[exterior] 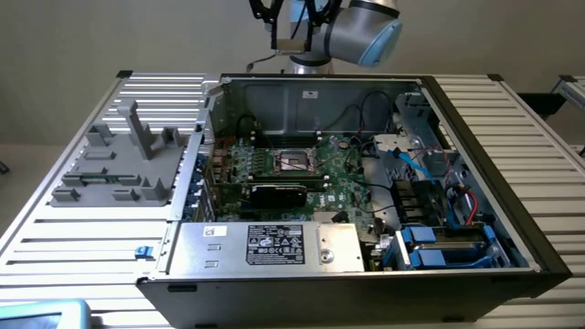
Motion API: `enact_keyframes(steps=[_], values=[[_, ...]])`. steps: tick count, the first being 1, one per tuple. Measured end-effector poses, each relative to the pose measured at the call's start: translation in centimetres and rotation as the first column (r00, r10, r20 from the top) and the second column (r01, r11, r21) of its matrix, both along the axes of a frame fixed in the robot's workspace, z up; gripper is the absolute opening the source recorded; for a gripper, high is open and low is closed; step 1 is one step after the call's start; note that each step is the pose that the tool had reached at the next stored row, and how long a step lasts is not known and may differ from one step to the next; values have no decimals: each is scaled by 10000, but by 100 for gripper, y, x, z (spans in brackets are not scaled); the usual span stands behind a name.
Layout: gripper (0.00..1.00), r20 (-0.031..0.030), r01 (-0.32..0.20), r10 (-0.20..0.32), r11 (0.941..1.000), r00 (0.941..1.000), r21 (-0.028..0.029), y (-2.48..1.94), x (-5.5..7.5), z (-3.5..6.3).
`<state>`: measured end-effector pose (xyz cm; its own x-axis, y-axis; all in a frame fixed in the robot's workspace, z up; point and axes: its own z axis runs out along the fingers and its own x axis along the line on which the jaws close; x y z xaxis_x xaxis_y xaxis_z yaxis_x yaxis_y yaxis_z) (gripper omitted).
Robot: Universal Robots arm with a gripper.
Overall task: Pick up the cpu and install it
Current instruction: 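Pick up the cpu and move it towards the insertion slot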
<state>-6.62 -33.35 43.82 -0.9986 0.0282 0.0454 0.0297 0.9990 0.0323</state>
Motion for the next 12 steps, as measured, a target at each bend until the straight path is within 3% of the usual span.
enact_keyframes(steps=[12], values=[[54,31,1,-1,10000,10000,0,13,59,-152]])
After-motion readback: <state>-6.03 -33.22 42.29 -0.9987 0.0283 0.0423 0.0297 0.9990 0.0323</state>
